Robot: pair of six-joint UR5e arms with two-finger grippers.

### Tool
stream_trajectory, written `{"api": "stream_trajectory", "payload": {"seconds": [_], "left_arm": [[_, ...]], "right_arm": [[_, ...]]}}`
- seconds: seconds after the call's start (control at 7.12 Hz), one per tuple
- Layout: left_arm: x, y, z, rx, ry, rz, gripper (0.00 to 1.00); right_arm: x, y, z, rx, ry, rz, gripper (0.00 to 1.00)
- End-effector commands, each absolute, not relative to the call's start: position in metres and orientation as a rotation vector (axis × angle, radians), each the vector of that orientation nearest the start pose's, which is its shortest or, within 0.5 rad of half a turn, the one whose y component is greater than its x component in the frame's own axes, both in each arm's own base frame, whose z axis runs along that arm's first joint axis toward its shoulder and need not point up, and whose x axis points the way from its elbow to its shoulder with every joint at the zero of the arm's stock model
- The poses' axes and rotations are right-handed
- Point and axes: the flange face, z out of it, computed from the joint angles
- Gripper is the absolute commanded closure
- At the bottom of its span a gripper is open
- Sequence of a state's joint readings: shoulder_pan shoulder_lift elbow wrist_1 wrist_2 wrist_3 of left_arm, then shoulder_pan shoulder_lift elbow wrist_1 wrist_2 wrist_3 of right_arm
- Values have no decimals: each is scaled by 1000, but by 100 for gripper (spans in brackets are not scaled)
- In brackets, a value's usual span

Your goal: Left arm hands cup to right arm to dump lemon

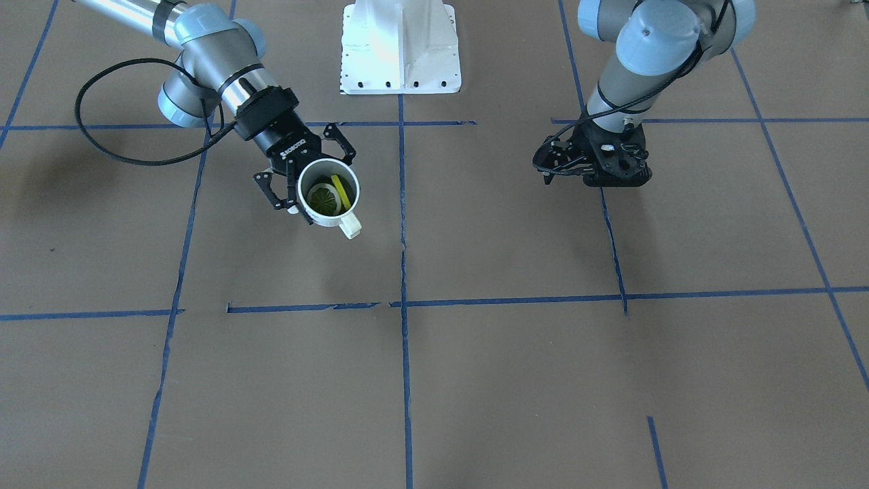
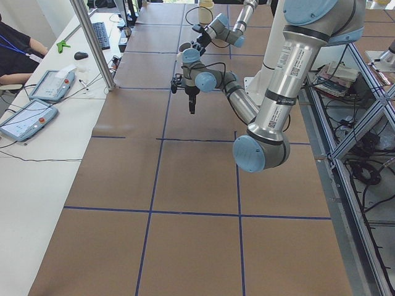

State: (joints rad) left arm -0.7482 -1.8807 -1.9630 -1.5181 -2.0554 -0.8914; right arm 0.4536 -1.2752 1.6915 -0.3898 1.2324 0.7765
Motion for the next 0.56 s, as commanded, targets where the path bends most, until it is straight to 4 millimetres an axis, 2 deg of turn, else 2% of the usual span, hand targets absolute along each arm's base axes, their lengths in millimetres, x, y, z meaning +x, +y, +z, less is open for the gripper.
{"api": "stream_trajectory", "payload": {"seconds": [0.0, 0.14, 0.28, 0.42], "left_arm": [[321, -445, 343, 116, 755, 179, 0], [323, -445, 342, 83, 766, 87, 0], [325, -444, 338, 71, 776, 41, 0], [327, -444, 334, 55, 783, -2, 0]], "right_arm": [[-345, -436, 346, 1118, -1061, 53, 77], [-290, -438, 374, 1090, -1037, 45, 77], [-235, -425, 394, 1051, -1021, 30, 77], [-186, -407, 425, 1042, -1036, 3, 77]]}}
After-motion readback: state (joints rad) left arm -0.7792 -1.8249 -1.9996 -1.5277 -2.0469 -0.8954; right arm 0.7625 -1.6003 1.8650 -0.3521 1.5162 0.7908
